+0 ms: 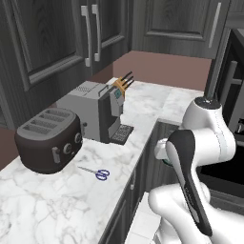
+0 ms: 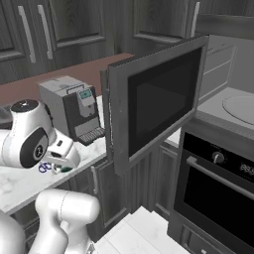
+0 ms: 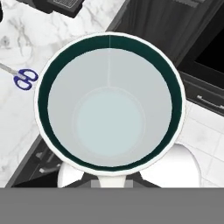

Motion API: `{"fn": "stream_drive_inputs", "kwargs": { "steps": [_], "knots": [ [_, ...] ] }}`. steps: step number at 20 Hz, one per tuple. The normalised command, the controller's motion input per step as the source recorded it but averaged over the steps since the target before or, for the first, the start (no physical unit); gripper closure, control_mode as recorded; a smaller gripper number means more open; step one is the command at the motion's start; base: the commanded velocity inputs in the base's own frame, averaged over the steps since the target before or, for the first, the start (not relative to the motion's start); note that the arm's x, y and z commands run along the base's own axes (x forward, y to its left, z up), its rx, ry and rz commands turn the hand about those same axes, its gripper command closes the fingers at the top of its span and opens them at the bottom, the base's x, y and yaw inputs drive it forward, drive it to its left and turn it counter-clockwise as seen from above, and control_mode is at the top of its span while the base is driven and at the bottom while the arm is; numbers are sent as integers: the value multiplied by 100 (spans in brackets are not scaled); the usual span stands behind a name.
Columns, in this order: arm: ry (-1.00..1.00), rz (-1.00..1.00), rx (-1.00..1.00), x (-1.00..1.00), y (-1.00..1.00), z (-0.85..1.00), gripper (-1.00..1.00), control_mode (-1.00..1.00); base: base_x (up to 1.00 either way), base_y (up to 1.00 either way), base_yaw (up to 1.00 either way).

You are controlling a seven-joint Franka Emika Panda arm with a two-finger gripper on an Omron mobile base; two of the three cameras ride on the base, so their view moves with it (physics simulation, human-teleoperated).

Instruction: Pick the mug from the counter and place it inside the microwave. Then close the microwave.

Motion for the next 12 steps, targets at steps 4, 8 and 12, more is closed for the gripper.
{"fn": "stream_drive_inputs", "kwargs": {
  "steps": [4,8,12],
  "knots": [
    [-1,0,0,-19,0,3,100,-100,0,0,0],
    [0,0,0,-11,0,1,100,-100,0,0,0],
    [0,0,0,0,0,0,100,-100,0,0,0]
  ]
}}
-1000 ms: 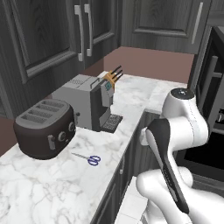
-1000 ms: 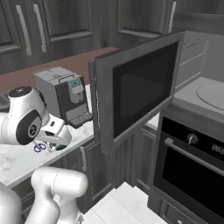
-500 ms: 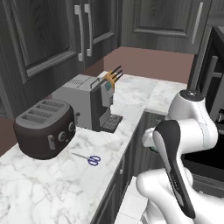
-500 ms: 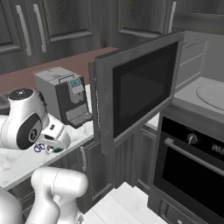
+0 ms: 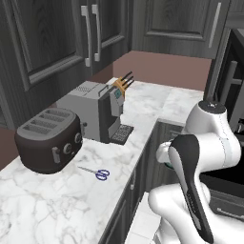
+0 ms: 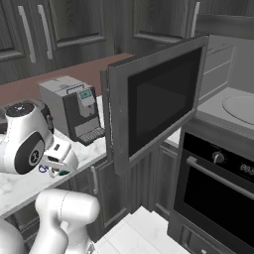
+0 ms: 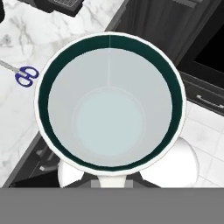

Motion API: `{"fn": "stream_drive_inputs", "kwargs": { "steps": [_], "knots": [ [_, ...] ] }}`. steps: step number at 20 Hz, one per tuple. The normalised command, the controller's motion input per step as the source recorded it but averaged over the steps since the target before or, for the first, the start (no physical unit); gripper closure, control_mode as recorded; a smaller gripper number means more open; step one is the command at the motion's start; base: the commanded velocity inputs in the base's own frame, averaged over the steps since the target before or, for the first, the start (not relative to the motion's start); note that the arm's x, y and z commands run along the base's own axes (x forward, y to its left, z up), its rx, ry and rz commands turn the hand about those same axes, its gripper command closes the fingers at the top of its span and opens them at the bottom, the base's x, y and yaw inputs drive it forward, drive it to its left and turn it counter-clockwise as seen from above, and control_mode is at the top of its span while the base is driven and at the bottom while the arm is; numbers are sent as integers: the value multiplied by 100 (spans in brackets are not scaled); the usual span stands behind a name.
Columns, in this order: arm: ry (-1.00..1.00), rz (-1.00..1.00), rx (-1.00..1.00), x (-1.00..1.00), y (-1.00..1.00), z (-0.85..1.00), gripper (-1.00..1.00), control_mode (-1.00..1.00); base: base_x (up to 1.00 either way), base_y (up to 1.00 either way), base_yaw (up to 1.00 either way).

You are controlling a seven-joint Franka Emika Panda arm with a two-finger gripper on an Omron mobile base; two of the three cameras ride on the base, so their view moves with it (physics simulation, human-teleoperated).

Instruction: Pick the mug from the counter and place it inside the microwave. Then close the microwave.

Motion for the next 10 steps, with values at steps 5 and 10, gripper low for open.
{"fn": "stream_drive_inputs", "kwargs": {
  "steps": [5,10],
  "knots": [
    [0,0,0,0,0,0,100,100,-13,1,0],
    [0,0,0,0,0,0,100,100,-85,13,-9]
  ]
}}
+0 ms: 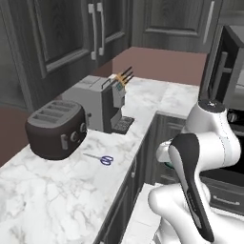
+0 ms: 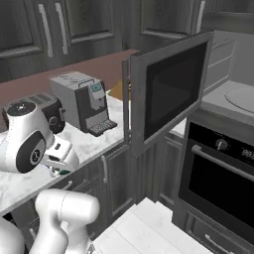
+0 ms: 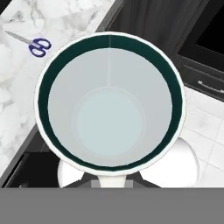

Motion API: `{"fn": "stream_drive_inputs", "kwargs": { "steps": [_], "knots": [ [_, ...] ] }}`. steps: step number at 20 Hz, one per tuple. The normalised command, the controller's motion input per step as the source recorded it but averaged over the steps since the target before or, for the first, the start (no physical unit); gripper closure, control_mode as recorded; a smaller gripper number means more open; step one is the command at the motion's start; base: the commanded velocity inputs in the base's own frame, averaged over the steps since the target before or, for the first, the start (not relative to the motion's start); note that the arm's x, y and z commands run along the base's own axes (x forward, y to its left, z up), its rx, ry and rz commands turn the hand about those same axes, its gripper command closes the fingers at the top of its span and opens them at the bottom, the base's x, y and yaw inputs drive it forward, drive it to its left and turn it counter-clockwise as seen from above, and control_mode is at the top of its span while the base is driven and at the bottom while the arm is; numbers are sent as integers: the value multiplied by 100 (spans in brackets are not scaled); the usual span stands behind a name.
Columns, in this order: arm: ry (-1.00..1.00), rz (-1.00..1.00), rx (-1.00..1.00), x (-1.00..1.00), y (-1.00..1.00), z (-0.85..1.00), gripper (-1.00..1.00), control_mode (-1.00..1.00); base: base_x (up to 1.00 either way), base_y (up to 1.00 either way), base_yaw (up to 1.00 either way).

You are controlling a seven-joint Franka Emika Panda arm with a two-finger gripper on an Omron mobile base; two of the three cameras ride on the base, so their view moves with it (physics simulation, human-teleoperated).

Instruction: Pick the mug from the counter and place it inside the microwave. Then close the microwave.

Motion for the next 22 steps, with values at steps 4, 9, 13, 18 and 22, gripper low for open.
{"fn": "stream_drive_inputs", "kwargs": {
  "steps": [4,9,13,18,22],
  "knots": [
    [0,0,0,0,0,0,100,100,-62,9,-21],
    [0,0,0,0,0,0,100,100,-48,0,-43],
    [0,0,0,0,0,0,100,100,-37,-23,-53],
    [0,0,0,0,0,0,100,100,-17,-90,-45],
    [0,0,0,0,0,0,100,100,-1,-100,-24]
  ]
}}
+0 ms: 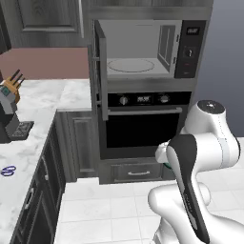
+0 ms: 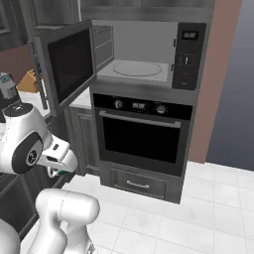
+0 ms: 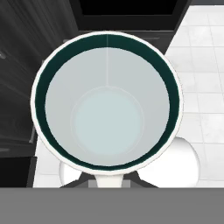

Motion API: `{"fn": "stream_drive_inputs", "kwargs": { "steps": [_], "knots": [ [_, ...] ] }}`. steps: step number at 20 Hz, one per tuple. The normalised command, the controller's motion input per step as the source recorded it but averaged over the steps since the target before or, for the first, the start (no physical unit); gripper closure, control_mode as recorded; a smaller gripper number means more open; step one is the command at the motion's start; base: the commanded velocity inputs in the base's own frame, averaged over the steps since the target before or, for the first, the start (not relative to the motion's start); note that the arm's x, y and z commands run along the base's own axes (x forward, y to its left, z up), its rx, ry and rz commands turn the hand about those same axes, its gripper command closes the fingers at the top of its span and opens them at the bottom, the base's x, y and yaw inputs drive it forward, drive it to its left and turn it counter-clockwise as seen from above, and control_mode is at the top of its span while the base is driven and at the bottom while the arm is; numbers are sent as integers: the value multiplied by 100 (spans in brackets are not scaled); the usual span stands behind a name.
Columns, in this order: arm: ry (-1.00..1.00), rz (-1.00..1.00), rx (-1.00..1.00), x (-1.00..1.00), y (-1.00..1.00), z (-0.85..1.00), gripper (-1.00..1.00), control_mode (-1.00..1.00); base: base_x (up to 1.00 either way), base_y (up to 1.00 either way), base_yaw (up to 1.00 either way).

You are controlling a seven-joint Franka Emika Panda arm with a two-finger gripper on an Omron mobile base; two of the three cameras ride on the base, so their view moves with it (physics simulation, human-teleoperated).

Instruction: Pick the mug from the counter and place it inside the microwave. Then close the microwave.

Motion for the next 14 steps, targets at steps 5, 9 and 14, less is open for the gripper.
{"fn": "stream_drive_inputs", "kwargs": {
  "steps": [5,9,14],
  "knots": [
    [0,0,0,0,0,0,100,100,36,-48,-3],
    [0,0,0,0,0,0,100,100,37,-6,-9],
    [0,0,0,0,0,0,100,100,39,0,-21]
  ]
}}
